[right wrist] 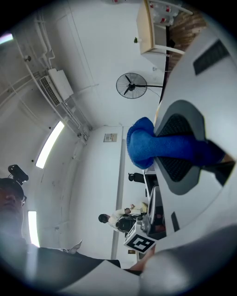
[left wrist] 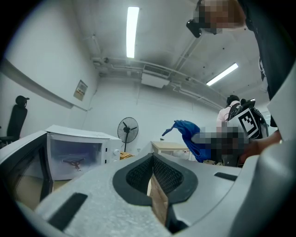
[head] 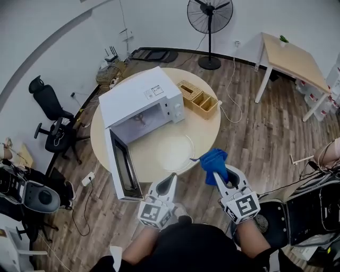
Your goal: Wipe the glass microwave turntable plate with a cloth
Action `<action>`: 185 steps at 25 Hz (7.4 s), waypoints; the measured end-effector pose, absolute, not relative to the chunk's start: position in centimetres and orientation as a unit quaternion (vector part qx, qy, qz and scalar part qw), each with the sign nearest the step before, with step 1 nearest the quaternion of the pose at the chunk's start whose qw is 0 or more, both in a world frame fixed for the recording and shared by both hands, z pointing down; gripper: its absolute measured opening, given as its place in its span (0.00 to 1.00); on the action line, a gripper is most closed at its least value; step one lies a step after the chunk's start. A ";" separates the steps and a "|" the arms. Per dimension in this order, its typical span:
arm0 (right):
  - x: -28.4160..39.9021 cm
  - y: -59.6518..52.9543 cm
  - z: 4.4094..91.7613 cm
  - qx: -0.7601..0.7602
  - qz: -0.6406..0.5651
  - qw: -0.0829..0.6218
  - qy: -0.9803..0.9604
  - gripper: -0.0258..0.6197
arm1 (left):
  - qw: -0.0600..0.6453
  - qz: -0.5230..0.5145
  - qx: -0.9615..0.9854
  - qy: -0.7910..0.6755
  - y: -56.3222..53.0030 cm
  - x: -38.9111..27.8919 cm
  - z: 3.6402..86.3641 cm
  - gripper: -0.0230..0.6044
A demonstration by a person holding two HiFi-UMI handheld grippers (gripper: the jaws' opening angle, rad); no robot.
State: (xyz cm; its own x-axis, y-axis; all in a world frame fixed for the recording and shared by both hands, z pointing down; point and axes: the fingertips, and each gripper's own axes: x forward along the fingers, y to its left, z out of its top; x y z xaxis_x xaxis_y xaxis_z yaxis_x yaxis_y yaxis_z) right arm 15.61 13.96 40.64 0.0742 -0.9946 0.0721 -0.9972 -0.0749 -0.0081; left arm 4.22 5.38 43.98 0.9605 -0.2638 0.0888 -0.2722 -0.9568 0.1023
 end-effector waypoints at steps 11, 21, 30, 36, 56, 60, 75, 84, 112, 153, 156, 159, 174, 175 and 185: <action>16.7 2.5 40.8 0.714 0.020 0.053 -0.698 0.15 | 0.061 0.019 0.988 -0.141 -4.4 5.1 43.2 0.05; 17.8 -3.8 42.3 0.690 0.042 0.064 -0.719 0.15 | 0.067 0.027 0.980 -0.187 -9.5 5.3 44.1 0.05; 19.7 -8.6 44.5 0.636 0.053 0.090 -0.764 0.15 | 0.079 0.045 0.960 -0.265 -12.9 5.6 46.2 0.05; 19.2 -10.3 47.6 0.602 0.078 0.120 -0.786 0.15 | 0.092 0.059 0.949 -0.295 -13.6 5.5 47.8 0.05; 12.1 -14.5 61.4 0.463 0.158 0.223 -0.843 0.15 | 0.095 0.102 0.915 -0.379 -13.1 1.9 51.5 0.05; 10.2 -15.0 64.0 0.435 0.167 0.254 -0.848 0.15 | 0.086 0.111 0.914 -0.380 -12.6 1.6 51.8 0.05; 4.7 -16.3 70.1 0.348 0.149 0.370 -0.849 0.15 | 0.112 0.107 0.894 -0.420 -12.9 -1.2 52.5 0.05; 3.3 -16.8 71.5 0.301 0.111 0.432 -0.843 0.15 | 0.124 0.106 0.887 -0.432 -13.3 -2.3 53.0 0.05; 12.5 -23.2 71.2 0.444 0.132 0.440 -0.769 0.16 | 0.124 0.113 0.899 -0.404 -15.8 -0.1 53.0 0.05; 6.9 -18.6 67.0 0.448 0.152 0.353 -0.807 0.16 | 0.129 0.097 0.891 -0.424 -13.2 -2.3 52.8 0.05; 5.5 -17.6 68.2 0.428 0.161 0.363 -0.812 0.16 | 0.134 0.093 0.888 -0.430 -12.7 -2.8 52.8 0.05; 4.7 -17.0 69.1 0.412 0.164 0.375 -0.814 0.16 | 0.137 0.091 0.887 -0.431 -12.5 -2.9 52.9 0.05; 3.6 -15.6 71.6 0.371 0.158 0.419 -0.814 0.16 | 0.139 0.095 0.890 -0.423 -12.0 -2.8 52.8 0.05; 3.7 -15.7 71.5 0.372 0.158 0.419 -0.813 0.16 | 0.138 0.095 0.891 -0.422 -12.0 -2.8 52.8 0.05; 6.2 -16.7 71.5 0.405 0.151 0.417 -0.799 0.16 | 0.135 0.099 0.894 -0.415 -12.0 -2.0 52.8 0.05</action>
